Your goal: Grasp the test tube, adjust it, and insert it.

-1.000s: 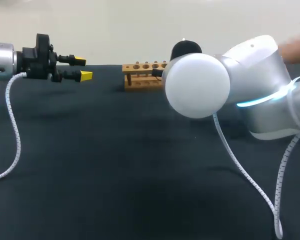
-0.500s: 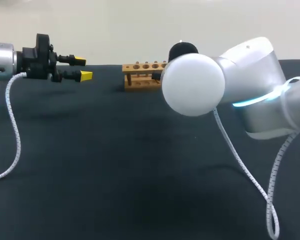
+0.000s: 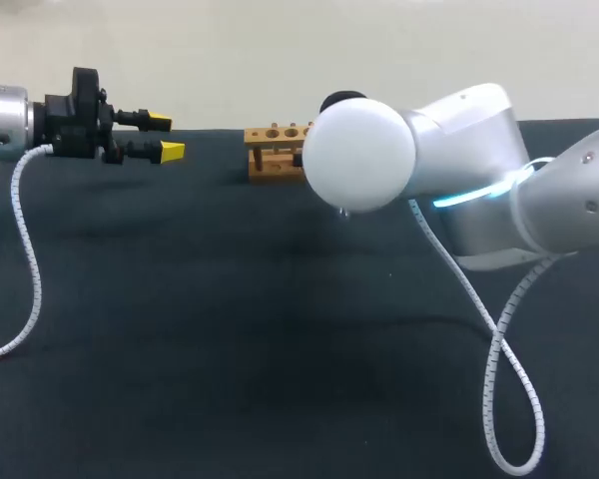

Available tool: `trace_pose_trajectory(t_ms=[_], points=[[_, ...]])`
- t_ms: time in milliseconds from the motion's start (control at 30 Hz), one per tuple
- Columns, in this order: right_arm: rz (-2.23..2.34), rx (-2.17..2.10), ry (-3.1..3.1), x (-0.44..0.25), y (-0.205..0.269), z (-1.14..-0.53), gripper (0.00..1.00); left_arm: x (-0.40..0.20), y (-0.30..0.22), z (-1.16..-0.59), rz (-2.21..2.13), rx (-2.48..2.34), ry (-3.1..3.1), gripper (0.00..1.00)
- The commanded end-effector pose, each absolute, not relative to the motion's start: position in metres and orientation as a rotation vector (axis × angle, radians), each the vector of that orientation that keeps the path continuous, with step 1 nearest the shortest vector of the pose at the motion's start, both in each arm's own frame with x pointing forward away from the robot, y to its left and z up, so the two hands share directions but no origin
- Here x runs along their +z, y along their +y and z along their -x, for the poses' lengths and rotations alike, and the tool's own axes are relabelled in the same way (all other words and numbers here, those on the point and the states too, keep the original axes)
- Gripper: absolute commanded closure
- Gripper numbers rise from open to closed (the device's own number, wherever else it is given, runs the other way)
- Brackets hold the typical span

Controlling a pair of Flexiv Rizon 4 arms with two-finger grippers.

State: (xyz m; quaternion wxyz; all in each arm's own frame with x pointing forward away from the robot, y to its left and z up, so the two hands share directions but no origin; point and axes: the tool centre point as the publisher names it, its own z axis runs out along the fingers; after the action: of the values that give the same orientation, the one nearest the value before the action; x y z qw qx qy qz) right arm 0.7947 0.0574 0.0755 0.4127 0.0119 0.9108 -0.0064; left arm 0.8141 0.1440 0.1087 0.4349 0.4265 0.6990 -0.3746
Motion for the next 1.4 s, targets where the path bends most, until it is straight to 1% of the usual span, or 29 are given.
trace_pose_trajectory(t_ms=[33, 467, 1400], points=[[-0.015, -0.001, 2.306, 0.068, 0.059, -0.807, 1.00, 0.107, 0.145, -0.814, -1.061, -0.932, 1.734, 0.00], [-0.043, 0.061, 2.346, 0.053, 0.060, -0.825, 1.00, 0.107, 0.145, -0.814, -1.061, -0.932, 1.734, 0.00], [-0.010, 0.106, 2.500, 0.041, 0.060, -0.832, 1.00, 0.107, 0.145, -0.814, -1.061, -0.932, 1.734, 0.00]])
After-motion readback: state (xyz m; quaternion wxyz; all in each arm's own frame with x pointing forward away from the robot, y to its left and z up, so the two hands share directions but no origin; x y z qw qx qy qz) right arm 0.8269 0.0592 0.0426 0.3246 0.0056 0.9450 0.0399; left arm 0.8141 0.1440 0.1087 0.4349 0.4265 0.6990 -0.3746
